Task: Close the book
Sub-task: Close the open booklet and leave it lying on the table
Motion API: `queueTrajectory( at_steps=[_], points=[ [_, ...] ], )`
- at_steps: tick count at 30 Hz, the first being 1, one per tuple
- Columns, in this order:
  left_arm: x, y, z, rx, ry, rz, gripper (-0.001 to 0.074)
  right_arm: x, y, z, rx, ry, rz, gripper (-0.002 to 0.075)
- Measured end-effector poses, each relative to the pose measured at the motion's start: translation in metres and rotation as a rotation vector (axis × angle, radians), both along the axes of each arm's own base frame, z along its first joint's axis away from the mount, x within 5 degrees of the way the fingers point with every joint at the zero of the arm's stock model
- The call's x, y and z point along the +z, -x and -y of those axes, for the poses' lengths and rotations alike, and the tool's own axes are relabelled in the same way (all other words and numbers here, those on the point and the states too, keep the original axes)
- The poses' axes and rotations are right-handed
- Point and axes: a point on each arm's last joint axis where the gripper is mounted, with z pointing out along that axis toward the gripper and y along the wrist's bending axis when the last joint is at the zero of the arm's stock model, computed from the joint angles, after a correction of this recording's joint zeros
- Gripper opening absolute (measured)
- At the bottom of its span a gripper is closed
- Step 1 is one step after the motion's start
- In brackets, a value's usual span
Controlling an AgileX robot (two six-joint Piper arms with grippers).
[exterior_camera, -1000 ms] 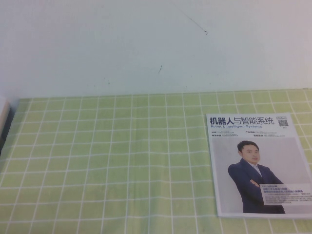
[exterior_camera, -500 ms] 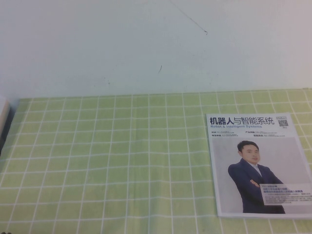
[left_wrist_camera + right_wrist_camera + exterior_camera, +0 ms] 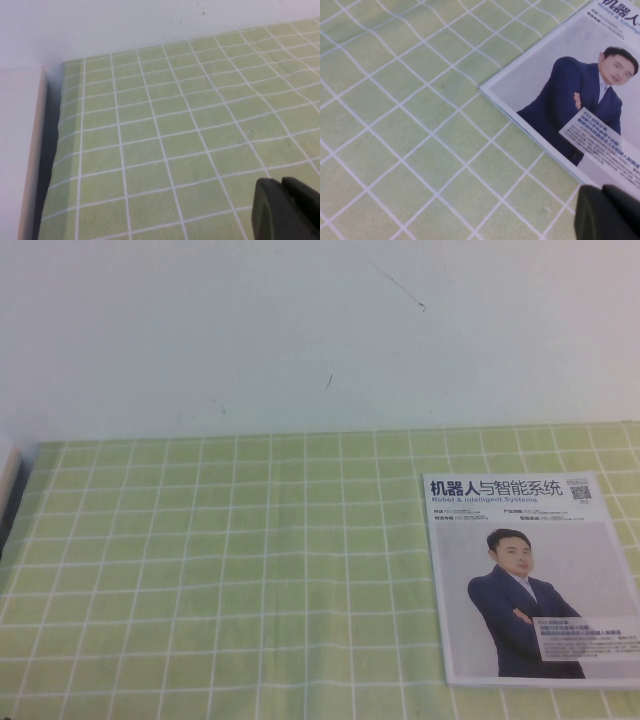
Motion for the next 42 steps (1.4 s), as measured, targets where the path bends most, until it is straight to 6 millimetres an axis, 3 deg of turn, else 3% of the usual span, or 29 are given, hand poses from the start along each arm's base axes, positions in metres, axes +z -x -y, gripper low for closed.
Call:
queueTrajectory(
  at_steps=[12, 42],
  points=[
    [0.0001, -0.0002, -0.0038, 0.09, 0.043, -0.009, -0.0004, 0.0, 0.0, 0.0, 0.0, 0.0, 0.0, -0.0003],
    [-0.0007, 0.0, -0.0035, 0.091, 0.055, -0.018, -0.0004, -0.0021, 0.0007, 0.0003, -0.003, 0.001, 0.004, -0.0003]
  ],
)
